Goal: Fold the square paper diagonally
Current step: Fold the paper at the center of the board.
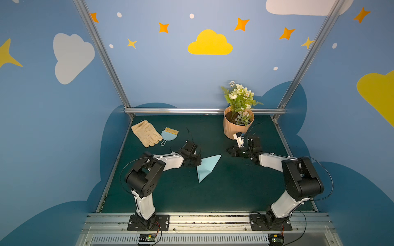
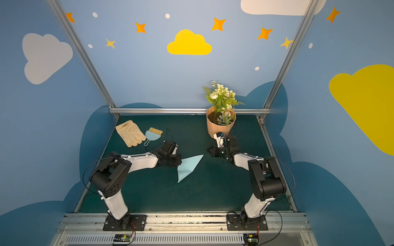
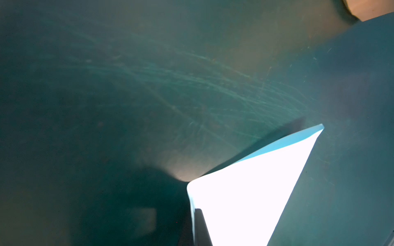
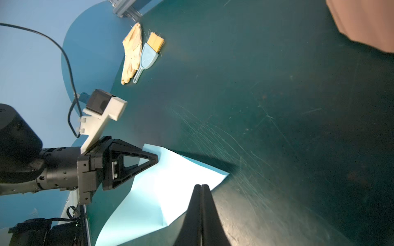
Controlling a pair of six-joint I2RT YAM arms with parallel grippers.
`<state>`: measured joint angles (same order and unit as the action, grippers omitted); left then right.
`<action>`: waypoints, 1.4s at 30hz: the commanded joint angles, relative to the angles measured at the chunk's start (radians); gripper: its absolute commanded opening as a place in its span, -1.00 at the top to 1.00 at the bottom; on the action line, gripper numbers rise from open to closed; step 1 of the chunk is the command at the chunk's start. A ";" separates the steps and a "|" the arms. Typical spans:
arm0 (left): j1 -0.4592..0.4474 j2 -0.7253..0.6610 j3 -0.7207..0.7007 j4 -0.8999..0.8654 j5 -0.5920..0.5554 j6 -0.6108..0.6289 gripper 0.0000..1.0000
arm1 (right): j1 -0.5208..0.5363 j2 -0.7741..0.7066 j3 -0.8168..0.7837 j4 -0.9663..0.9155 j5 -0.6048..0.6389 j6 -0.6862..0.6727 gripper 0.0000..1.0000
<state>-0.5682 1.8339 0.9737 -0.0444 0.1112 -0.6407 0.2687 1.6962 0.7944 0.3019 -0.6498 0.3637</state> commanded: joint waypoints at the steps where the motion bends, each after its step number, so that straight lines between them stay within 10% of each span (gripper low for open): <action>1: -0.016 0.036 0.028 -0.055 -0.006 -0.007 0.95 | 0.013 0.075 -0.015 0.077 -0.039 0.046 1.00; 42: -0.013 0.014 0.002 -0.060 -0.029 -0.017 0.94 | -0.045 0.186 0.008 -0.005 0.098 -0.022 1.00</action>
<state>-0.5835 1.8503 0.9939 -0.0486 0.0933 -0.6556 0.2581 1.9213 0.8295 0.3622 -0.6277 0.3592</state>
